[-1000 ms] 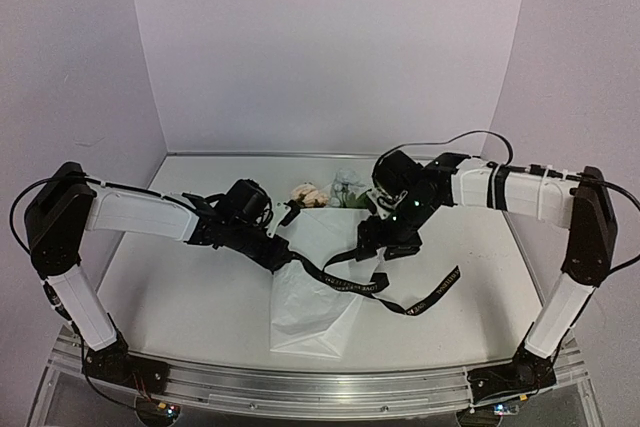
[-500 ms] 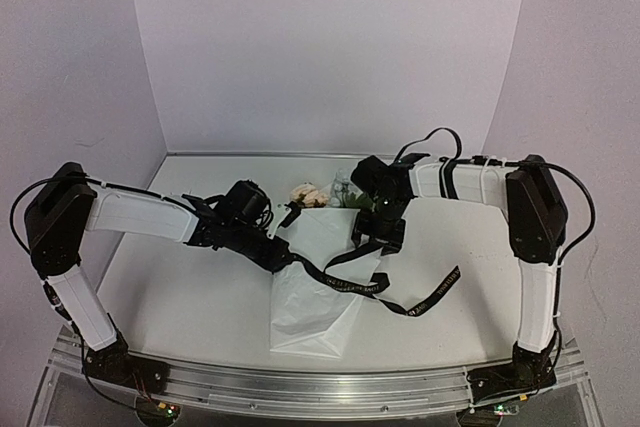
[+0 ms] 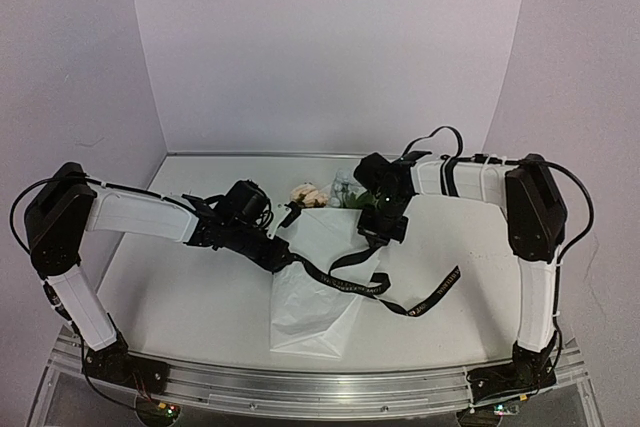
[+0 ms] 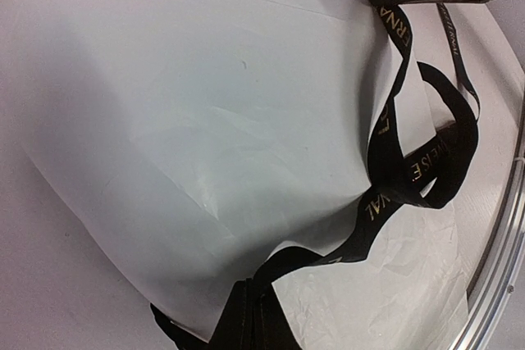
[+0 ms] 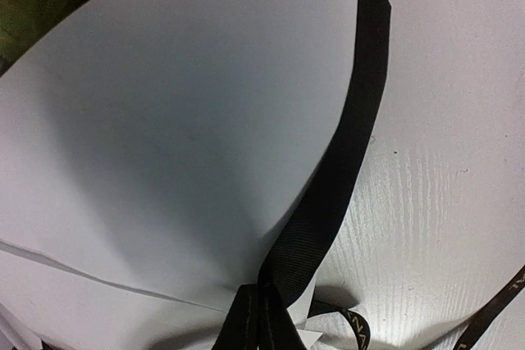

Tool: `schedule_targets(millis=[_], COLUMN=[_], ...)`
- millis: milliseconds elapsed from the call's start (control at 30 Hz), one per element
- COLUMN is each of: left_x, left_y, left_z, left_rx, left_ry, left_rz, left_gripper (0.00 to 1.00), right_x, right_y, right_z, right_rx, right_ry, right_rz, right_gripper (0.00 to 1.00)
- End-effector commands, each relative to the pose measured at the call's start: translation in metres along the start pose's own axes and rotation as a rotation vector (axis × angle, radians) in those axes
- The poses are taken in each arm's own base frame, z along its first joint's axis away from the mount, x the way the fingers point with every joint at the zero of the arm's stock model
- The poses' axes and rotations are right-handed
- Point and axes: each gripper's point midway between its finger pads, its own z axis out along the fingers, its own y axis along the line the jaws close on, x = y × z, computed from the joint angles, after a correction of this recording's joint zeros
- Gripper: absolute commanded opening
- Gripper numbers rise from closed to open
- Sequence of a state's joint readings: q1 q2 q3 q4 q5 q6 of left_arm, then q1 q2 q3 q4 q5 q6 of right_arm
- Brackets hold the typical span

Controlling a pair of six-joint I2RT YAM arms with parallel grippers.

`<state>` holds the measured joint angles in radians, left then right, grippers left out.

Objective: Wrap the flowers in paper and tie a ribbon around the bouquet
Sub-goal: Cross the ribbon over the folded bouquet.

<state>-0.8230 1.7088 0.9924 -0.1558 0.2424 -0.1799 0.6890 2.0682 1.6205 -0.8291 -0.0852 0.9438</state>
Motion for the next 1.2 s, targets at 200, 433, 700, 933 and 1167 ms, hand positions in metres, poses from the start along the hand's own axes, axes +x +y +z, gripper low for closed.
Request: schedule_targets(millis=[200,433,700,933,1167], left_x=[-0.021,-0.023,-0.031,-0.036,-0.043], left_y=[-0.014,-0.018,-0.010,-0.006,0.000], left_z=[-0.013,-0.013,-0.016,-0.016,-0.015], left_rx=[0.053,0.101,0.132,0.154,0.170], left_ry=[-0.060,-0.037,-0.039,-0.040,-0.055], left_rz=[0.050,0.050,0.020,0.002,-0.029], left_gripper=[0.00,0.00,0.00,0.00,0.00], right_x=[-0.003,0.019,0.033,0.081,0.120], right_y=[0.036,0.121,0.200,0.185,0.160], right_z=[-0.066,-0.135,-0.182,-0.176,-0.178], right_rx=[-0.288,-0.808,-1.245,-1.264,-1.251], right_ry=[-0.057,0.044,0.310,0.417,0.501], right_rz=[-0.178,-0.275,-0.127,-0.172,-0.230], right_gripper=[0.00,0.00,0.00,0.00,0.00])
